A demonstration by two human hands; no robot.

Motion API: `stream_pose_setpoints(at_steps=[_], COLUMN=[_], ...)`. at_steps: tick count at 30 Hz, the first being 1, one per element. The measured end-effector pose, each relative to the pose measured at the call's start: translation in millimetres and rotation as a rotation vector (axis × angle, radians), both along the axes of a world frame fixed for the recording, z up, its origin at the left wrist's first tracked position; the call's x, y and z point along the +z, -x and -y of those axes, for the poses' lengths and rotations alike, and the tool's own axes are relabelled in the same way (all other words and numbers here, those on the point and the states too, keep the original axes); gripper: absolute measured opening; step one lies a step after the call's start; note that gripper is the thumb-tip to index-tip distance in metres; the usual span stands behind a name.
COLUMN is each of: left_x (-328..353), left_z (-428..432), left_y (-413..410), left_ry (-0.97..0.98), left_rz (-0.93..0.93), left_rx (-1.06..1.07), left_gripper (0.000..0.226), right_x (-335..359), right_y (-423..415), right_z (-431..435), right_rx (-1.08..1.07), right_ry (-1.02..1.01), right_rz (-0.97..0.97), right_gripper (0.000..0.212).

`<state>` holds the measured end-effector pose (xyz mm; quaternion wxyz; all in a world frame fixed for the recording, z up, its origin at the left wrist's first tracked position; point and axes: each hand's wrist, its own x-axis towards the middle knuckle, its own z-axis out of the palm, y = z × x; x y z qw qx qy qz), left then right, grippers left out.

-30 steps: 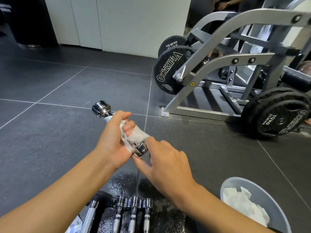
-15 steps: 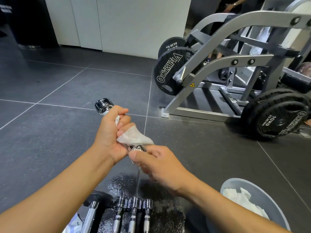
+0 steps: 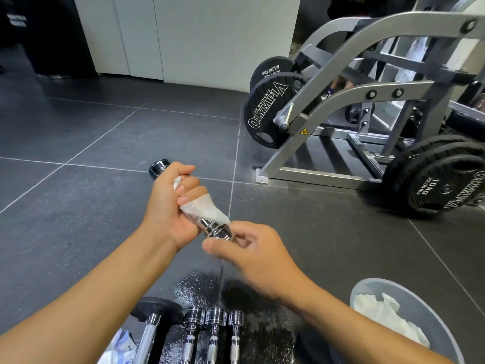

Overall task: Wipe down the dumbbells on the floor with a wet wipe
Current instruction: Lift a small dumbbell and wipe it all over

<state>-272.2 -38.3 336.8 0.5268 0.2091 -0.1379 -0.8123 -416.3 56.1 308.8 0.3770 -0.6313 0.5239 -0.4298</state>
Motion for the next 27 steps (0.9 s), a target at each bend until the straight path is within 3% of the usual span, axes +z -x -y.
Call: stream_pose_setpoints(at_steps=[1,3,6,8,12,15,17,20,23,27], left_x=[2,2,-1,-3,-7,-5,2,11,14,8], left_z=[-1,-5,-15,-16,-12,-15,-18,-19,-14,1], left_y=[0,4,19,26,32,37,40,41,37,24], left_ry=[0.030,0.063,0.050,0.005,-0.012,0.032,0.060,0.092,0.039,-0.035], left_rz=[-0.037,-0.107,-0.063,0.048,0.290,0.417,0.466,0.474,0.398,0.127], left_rx=[-0.013,-0.025,-0.037,-0.048,-0.023,0.080,0.150,0.209,0.213,0.106], left_gripper=[0.048,0.046,0.044,0.050,0.051,0.040,0.035,0.036,0.040,0.047], right_x=[2,4,5,7,-1,-11,-9,-1,10,17], right_y=[-2,-6,-8,-2,10,13,14,12,9,4], right_z=[-1,-3,0,4,7,3,2,3,0,-5], right_rx=[0.069,0.137,0.150,0.110,-0.014,-0.142,-0.212,-0.237,-0.179,0.027], right_ry=[-0.196,-0.445,-0.502,-0.409,0.024,0.283,0.384,0.413,0.296,-0.253], right_rz=[0.277,0.612,0.743,0.594,-0.069,-0.495,-0.620,-0.641,-0.428,0.324], right_gripper=[0.036,0.031,0.043,0.042,0.049,0.044,0.042,0.041,0.043,0.038])
